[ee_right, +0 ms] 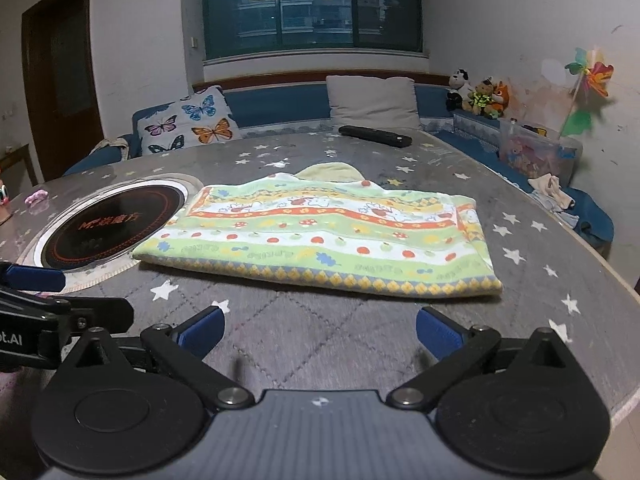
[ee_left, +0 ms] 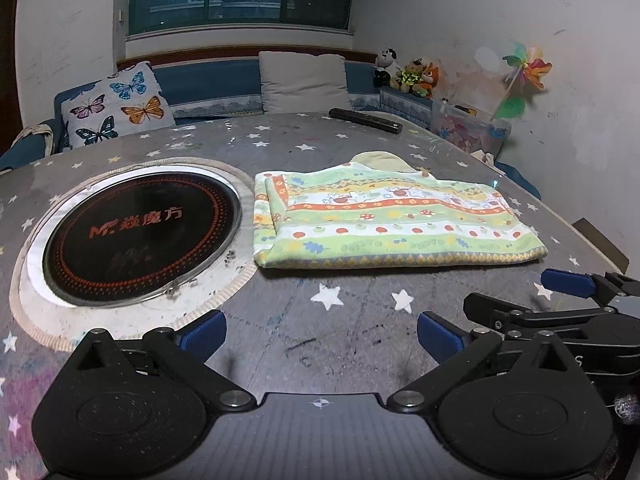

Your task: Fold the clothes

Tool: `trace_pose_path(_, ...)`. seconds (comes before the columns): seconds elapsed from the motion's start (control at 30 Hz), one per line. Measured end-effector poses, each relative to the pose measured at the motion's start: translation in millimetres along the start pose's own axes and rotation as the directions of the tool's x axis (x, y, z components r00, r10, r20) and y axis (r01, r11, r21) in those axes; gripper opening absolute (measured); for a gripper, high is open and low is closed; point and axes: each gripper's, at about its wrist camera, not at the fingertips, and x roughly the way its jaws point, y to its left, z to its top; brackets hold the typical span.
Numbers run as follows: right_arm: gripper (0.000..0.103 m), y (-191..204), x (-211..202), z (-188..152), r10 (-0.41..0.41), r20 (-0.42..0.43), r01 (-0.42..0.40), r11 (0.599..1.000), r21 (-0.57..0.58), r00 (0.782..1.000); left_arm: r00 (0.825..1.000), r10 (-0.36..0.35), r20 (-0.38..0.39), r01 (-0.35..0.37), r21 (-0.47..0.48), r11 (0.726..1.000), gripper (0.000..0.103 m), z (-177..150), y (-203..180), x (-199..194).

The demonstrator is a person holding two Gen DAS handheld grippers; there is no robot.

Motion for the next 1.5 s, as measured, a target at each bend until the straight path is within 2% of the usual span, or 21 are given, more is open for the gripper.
trace_pose_path(0.67,0.103,3,-16,-20,-0.054,-0.010,0.055,0.998,0.024,0.998,1.000,0.015,-0.002,-0.015,0.008,1.000,0.103,-20,-9,-14)
trace_pose_path(1.5,0.103,0,-29,-29,-0.057,0.006,0.056,0.997,0.048,0.998,0.999,0.032,-0.001,-0.032,0.060,0.998,0.103,-28,-28,-21)
